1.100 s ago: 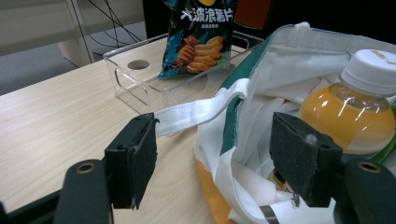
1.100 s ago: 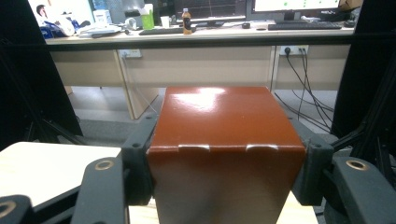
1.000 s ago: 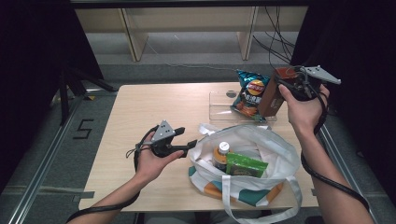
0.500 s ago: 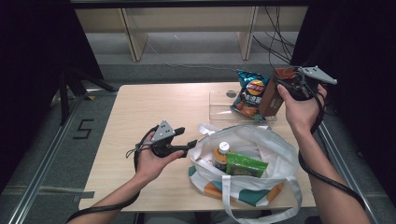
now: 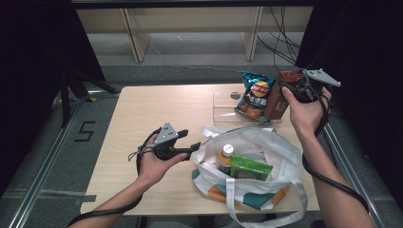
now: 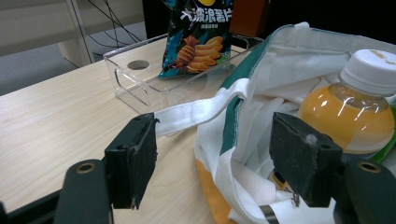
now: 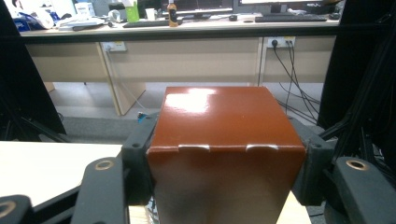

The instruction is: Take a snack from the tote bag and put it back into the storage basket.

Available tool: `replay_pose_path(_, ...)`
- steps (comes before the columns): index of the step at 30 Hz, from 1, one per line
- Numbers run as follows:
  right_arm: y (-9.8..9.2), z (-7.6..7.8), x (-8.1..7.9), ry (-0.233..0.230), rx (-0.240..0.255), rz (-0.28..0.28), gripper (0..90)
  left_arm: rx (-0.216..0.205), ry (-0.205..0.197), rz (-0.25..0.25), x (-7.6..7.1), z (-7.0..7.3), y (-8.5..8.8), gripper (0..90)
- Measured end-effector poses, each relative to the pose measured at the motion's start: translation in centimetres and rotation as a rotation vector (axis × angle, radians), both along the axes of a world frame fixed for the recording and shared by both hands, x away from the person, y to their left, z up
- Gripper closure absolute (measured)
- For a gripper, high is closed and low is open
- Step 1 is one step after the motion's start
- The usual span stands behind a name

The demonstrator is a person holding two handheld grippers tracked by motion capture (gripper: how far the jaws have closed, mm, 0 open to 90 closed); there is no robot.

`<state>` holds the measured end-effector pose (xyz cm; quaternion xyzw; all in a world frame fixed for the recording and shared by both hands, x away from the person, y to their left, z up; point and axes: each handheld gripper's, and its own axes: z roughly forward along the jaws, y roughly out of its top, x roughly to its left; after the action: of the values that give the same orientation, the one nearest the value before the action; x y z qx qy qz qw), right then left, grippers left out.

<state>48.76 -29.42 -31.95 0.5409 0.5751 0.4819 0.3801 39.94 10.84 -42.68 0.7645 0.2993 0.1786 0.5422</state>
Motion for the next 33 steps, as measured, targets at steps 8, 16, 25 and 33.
replay_pose_path(8,-0.2,-0.7,0.4,0.009,-0.034,0.002,39.1,0.000,-0.001,0.000,0.0,0.0,0.0,31.7)
replay_pose_path(16,0.1,-1.0,0.6,0.019,-0.014,-0.021,39.1,-0.001,0.000,0.000,0.0,0.0,0.0,31.7)
replay_pose_path(25,0.4,-1.3,0.9,0.017,-0.023,-0.028,39.2,-0.003,0.001,0.000,0.0,-0.1,0.0,31.7)
replay_pose_path(33,0.5,-1.8,1.1,0.028,-0.028,-0.032,39.1,0.001,-0.003,-0.005,0.0,-0.1,0.0,31.7)
